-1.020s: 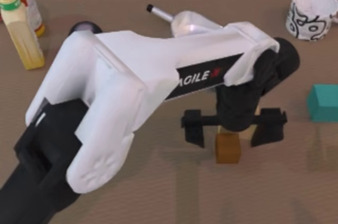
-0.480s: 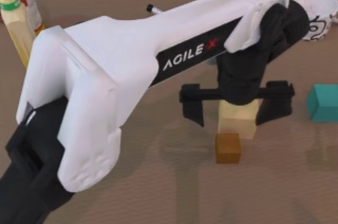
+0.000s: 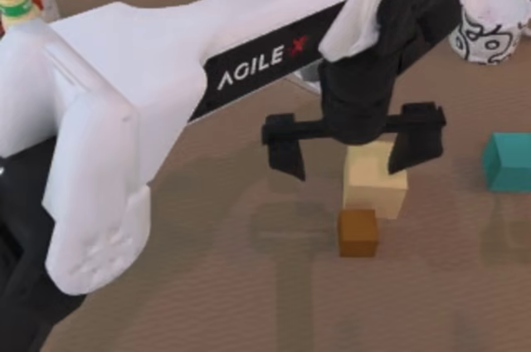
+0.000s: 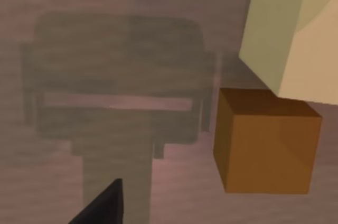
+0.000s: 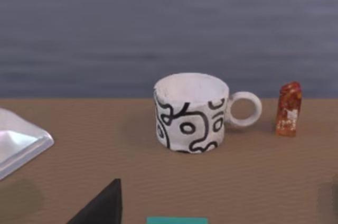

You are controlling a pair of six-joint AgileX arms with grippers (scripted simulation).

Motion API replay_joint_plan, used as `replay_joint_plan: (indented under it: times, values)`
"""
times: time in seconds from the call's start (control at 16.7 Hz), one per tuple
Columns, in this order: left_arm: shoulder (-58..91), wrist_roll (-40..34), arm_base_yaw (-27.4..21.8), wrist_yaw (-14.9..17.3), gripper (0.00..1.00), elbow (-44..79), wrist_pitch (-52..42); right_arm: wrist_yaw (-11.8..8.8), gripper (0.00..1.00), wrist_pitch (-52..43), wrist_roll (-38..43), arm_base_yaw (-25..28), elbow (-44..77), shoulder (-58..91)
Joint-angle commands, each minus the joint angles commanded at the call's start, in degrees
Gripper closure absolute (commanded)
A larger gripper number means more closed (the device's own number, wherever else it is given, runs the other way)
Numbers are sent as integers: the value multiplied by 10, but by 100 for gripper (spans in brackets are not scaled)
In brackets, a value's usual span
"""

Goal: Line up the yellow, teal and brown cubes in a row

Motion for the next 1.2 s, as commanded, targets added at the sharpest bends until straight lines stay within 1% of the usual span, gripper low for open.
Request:
replay_joint_plan:
  times: [0.24, 0.54, 0.9, 1.2]
  values:
    - [-151, 25, 70, -4, 0, -142, 85, -2, 0, -79, 7, 6, 120, 134]
    - [-454, 95, 191, -6, 0, -412, 236, -3, 0, -215, 18, 16, 320, 403]
    - [-859, 240, 339, -4, 0, -792, 444, 0, 0, -395, 33, 24, 570, 752]
    - [-1127, 373, 431, 3, 0, -1047, 600, 2, 0, -517, 44, 30, 746, 972]
